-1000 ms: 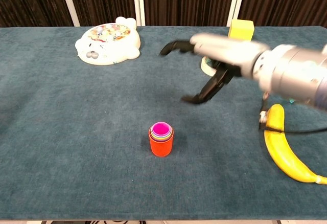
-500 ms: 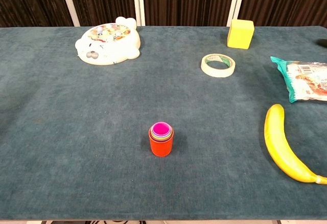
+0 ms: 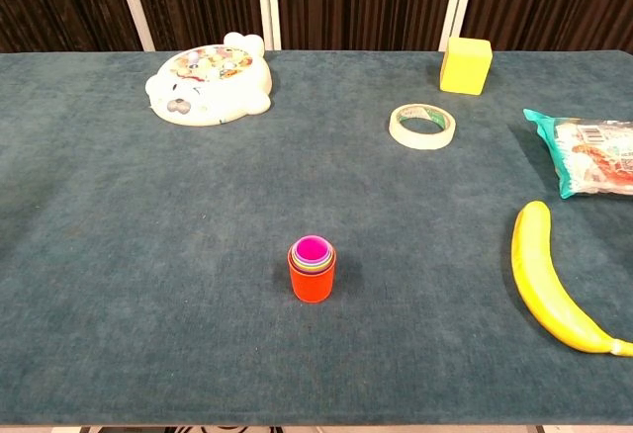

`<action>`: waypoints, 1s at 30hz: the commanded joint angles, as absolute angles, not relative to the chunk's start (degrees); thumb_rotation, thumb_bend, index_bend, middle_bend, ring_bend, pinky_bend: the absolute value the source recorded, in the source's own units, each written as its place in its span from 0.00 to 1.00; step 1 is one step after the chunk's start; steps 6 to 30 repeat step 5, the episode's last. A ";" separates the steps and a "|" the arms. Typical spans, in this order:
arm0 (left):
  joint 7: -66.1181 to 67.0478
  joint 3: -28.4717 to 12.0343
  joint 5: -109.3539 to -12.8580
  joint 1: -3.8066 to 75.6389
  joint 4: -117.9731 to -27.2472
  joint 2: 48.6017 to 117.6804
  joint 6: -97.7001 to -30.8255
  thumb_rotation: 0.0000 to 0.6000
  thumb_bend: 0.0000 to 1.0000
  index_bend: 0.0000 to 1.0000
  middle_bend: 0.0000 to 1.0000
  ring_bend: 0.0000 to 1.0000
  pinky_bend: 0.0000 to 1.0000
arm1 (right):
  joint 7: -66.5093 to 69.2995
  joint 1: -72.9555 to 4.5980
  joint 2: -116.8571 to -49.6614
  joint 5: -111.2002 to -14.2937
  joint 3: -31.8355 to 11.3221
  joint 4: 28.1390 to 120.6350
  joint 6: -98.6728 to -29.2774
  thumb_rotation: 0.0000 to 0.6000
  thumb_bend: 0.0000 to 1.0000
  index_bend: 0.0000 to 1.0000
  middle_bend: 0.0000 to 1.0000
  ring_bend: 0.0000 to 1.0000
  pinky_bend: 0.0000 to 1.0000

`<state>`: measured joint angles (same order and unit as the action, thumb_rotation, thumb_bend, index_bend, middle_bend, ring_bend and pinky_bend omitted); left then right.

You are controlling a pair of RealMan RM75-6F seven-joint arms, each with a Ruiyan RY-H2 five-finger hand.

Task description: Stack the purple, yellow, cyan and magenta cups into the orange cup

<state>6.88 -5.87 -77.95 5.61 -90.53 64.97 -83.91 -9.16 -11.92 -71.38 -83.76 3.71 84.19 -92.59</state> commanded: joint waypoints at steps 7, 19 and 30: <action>4.92 -6.39 -78.43 5.27 -89.73 64.41 -85.11 1.00 0.00 0.00 0.00 0.00 0.05 | -9.08 -12.21 -70.50 -84.18 4.67 84.85 -88.15 1.00 0.38 0.12 0.00 0.02 0.00; 4.92 -6.39 -78.43 5.27 -89.73 64.41 -85.11 1.00 0.00 0.00 0.00 0.00 0.05 | -9.08 -12.21 -70.50 -84.18 4.67 84.85 -88.15 1.00 0.38 0.12 0.00 0.02 0.00; 4.92 -6.39 -78.43 5.27 -89.73 64.41 -85.11 1.00 0.00 0.00 0.00 0.00 0.05 | -9.08 -12.21 -70.50 -84.18 4.67 84.85 -88.15 1.00 0.38 0.12 0.00 0.02 0.00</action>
